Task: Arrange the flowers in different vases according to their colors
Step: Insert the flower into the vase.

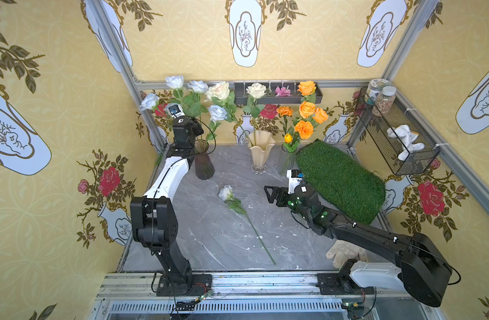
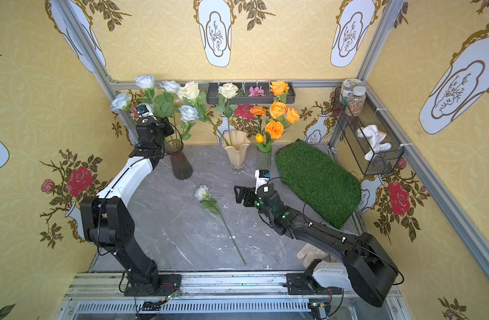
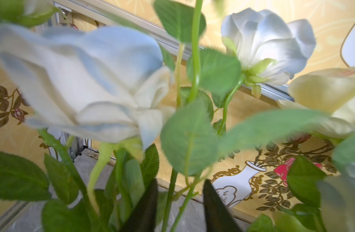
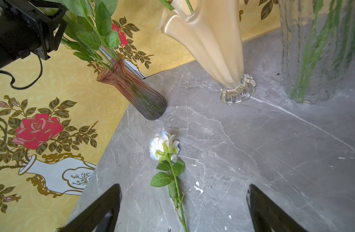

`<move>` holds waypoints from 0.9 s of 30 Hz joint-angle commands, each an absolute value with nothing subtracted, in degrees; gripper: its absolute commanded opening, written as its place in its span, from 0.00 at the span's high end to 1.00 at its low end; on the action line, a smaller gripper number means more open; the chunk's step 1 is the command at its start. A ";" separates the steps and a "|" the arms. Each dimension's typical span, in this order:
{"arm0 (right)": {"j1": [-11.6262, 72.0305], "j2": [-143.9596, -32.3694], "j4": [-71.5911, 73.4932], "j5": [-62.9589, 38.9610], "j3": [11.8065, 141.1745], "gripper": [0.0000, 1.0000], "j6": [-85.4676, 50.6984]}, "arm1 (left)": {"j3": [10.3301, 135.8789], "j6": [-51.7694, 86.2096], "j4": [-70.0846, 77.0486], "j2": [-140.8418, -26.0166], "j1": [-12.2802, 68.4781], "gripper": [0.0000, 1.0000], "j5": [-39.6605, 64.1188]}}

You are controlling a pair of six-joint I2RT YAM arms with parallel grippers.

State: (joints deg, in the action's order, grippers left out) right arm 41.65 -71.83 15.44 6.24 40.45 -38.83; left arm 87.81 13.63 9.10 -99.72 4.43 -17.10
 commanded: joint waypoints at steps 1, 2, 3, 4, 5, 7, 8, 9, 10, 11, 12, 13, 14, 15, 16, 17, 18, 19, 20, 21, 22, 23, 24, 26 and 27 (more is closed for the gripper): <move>41.53 -72.28 5.38 10.19 44.34 0.03 -42.81 | 85.97 15.00 8.81 -98.09 5.22 0.31 -16.14; 41.39 -72.48 2.20 10.87 45.67 0.03 -43.58 | 85.41 15.87 8.55 -97.33 5.52 0.23 -16.51; 41.25 -72.68 0.91 10.54 46.48 0.03 -42.88 | 84.87 16.69 8.28 -96.47 5.84 0.14 -16.69; 41.31 -72.88 0.62 9.98 46.75 0.03 -41.90 | 84.45 17.42 7.92 -95.68 6.15 0.09 -16.78; 41.31 -73.11 1.18 9.25 46.60 0.03 -41.14 | 83.99 18.11 7.60 -94.65 6.67 0.04 -16.96; 41.24 -73.68 2.79 7.75 46.15 0.03 -39.74 | 83.29 19.07 6.68 -92.55 7.73 0.00 -17.65; 41.23 -73.98 2.81 6.81 46.32 0.03 -39.32 | 82.91 19.53 5.98 -91.20 8.18 0.00 -18.08; 41.15 -74.45 2.58 5.58 46.79 0.03 -38.71 | 82.46 20.07 5.49 -89.90 8.71 0.00 -18.32; 41.13 -75.19 2.00 3.77 47.47 0.03 -38.05 | 81.68 20.63 5.02 -88.44 9.27 0.00 -18.78; 40.97 -76.05 1.21 2.00 48.43 0.03 -37.66 | 80.64 21.30 4.54 -86.42 9.71 0.00 -19.16; 40.89 -76.87 0.26 0.12 49.45 0.03 -37.36 | 79.42 22.18 4.19 -84.41 10.07 0.00 -19.34; 40.86 -78.11 -1.10 -1.36 50.61 0.03 -37.16 | 77.74 23.06 3.90 -81.93 10.56 0.00 -19.66; 40.81 -79.25 -2.48 -2.42 51.95 0.03 -37.18 | 75.80 24.17 3.50 -79.38 11.07 0.00 -20.22; 40.87 -80.68 -3.98 -2.89 52.99 0.02 -37.27 | 74.05 25.17 3.26 -77.06 11.54 0.00 -20.55; 40.69 -82.33 -5.78 -3.65 54.56 0.01 -37.52 | 71.60 26.16 2.82 -74.30 12.30 0.00 -20.57; 40.52 -84.28 -7.73 -4.82 56.28 0.01 -37.72 | 69.42 26.91 1.93 -71.76 13.13 0.00 -20.88; 40.35 -85.89 -9.31 -6.14 57.79 0.03 -37.71 | 67.54 27.81 0.79 -69.66 13.97 0.00 -20.98; 40.24 -87.88 -11.16 -7.30 59.60 0.05 -37.77 | 65.43 28.86 -0.66 -67.32 14.94 0.00 -20.70; 40.24 -89.69 -12.85 -8.40 61.17 0.06 -37.78 | 63.19 29.62 -2.18 -64.90 16.36 0.00 -20.84; 40.20 -91.19 -14.09 -9.52 62.55 0.08 -37.71 | 60.93 30.32 -3.30 -63.00 17.73 0.00 -21.55; 40.22 -92.57 -15.36 -10.60 63.87 0.10 -37.65 | 58.14 31.70 -4.19 -60.12 19.78 0.00 -22.89; 40.32 -94.18 -16.72 -11.57 65.34 0.14 -37.54 | 54.53 33.49 -4.51 -57.53 21.60 0.00 -23.90; 40.34 -95.50 -18.08 -12.16 66.50 0.18 -37.44 | 51.44 35.28 -4.65 -55.29 23.11 0.00 -24.39; 41.20 -98.85 -21.62 -12.94 69.84 0.27 -36.75 | 44.58 40.16 -4.59 -51.10 26.72 0.00 -25.14; 41.86 -100.24 -23.37 -12.64 71.45 0.28 -36.31 | 42.16 42.62 -4.55 -49.75 27.66 0.00 -24.98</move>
